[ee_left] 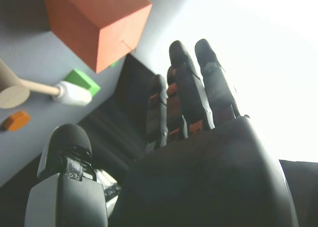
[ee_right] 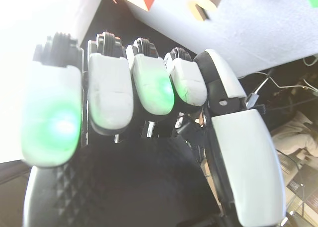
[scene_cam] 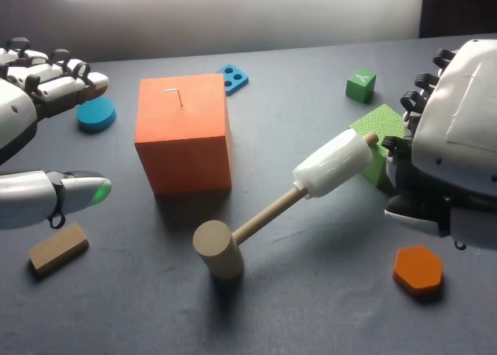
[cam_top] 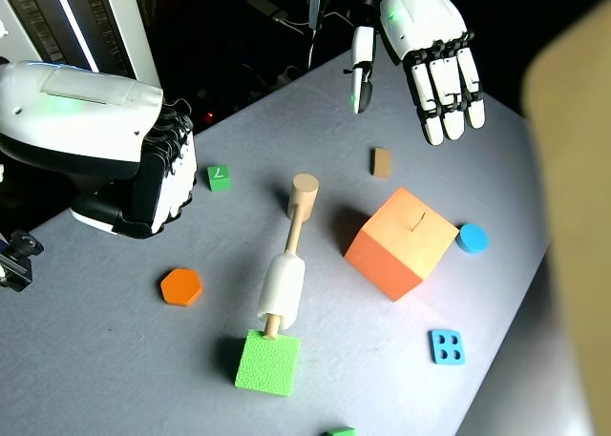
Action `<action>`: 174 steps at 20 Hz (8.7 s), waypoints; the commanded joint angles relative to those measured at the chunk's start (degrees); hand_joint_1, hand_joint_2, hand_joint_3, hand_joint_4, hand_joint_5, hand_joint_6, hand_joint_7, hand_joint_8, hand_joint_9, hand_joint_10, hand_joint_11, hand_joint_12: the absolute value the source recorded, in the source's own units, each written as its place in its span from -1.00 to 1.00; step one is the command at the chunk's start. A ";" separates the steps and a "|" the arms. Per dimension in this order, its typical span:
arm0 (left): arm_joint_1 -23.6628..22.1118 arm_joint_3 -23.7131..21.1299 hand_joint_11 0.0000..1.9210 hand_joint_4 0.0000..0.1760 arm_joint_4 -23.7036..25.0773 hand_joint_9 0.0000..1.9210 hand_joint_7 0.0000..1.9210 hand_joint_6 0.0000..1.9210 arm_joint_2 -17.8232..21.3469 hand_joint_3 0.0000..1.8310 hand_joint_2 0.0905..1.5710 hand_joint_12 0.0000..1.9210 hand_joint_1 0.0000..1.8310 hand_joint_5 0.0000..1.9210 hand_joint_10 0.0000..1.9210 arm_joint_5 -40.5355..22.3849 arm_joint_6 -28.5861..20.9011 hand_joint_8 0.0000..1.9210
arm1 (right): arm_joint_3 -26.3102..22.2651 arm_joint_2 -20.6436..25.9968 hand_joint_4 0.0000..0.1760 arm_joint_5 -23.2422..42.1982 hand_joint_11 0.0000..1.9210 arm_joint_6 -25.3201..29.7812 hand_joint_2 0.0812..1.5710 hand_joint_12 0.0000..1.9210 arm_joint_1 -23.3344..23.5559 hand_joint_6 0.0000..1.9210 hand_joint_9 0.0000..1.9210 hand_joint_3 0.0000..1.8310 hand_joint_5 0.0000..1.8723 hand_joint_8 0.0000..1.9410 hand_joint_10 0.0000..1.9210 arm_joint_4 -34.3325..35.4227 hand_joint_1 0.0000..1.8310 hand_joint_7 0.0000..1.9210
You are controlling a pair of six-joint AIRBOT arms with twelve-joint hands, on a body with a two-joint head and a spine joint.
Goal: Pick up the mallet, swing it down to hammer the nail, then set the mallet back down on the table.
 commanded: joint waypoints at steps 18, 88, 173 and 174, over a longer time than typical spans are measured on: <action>4.16 5.53 -1.00 -1.00 18.31 -1.00 -1.00 -1.00 -0.24 -0.98 0.58 -1.00 -1.00 -1.00 -1.00 -5.76 -19.37 -1.00 | 4.26 -7.91 -1.00 2.01 -1.00 -15.49 0.59 -1.00 0.81 -0.99 -1.00 -1.00 -0.95 -1.00 -1.00 19.70 -1.00 -0.99; 12.03 22.77 -1.00 -1.00 24.88 -1.00 -0.99 -1.00 -20.64 -1.00 0.57 -1.00 -1.00 -0.99 -1.00 -13.15 -31.20 -1.00 | 34.27 -41.73 -1.00 11.42 -0.51 -63.62 0.51 0.98 -8.58 0.35 -0.26 -0.99 -0.14 0.88 0.93 86.18 0.13 -0.21; -0.14 21.01 -1.00 -1.00 32.77 -1.00 -1.00 -1.00 -15.70 -1.00 0.57 -1.00 -1.00 -1.00 -1.00 -3.29 -36.30 -1.00 | 23.31 -32.49 1.00 19.43 0.79 -45.82 1.00 1.00 -10.72 1.00 0.63 -0.98 0.27 1.00 1.00 39.73 -0.64 0.51; -1.06 20.77 -1.00 -1.00 33.96 -1.00 -1.00 -1.00 -15.34 -1.00 0.57 -1.00 -1.00 -1.00 -1.00 -2.46 -36.97 -1.00 | 23.83 -33.45 1.00 19.14 0.79 -45.82 1.00 1.00 -10.92 1.00 0.63 -0.97 0.27 1.00 1.00 39.73 -0.65 0.50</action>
